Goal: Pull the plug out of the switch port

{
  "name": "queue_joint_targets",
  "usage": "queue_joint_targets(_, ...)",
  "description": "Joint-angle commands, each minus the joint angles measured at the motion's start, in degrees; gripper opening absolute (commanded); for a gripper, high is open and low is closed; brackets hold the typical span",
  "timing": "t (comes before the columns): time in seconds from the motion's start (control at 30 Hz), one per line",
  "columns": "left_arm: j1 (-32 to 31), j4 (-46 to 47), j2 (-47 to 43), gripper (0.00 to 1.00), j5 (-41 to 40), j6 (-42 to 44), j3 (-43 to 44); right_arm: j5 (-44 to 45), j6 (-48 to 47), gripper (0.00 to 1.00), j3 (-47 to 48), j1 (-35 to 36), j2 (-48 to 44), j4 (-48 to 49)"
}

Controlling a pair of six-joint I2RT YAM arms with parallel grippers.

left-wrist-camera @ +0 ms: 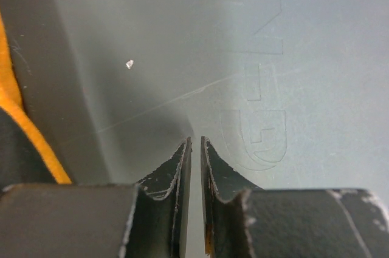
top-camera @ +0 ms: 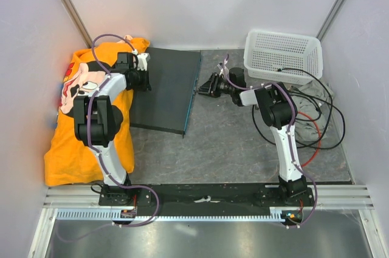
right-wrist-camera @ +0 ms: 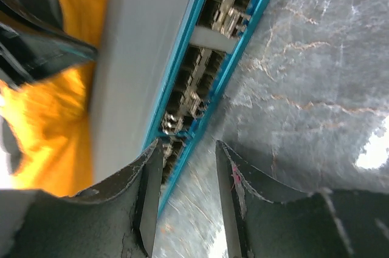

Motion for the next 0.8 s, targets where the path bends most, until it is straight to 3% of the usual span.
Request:
queue_joint_targets(0.0, -0.1, -1.0, 0.3, 0.18, -0.4, 3.5, 2.2, -0.1, 11.2, 0.49, -0.9, 0.9, 4.1, 9.2)
queue_joint_targets(0.2, -0.1, -1.4, 0.3, 0.18, -0.6, 4.7, 1.4, -1.6, 12.3, 0.51, -1.7, 0.6, 4.5, 9.1)
queue_joint_targets(0.77, -0.1, -1.6, -1.7, 0.18, -0.9, 6.3, -0.6, -4.7, 13.6, 0.41, -2.5, 1.2, 6.0, 8.9)
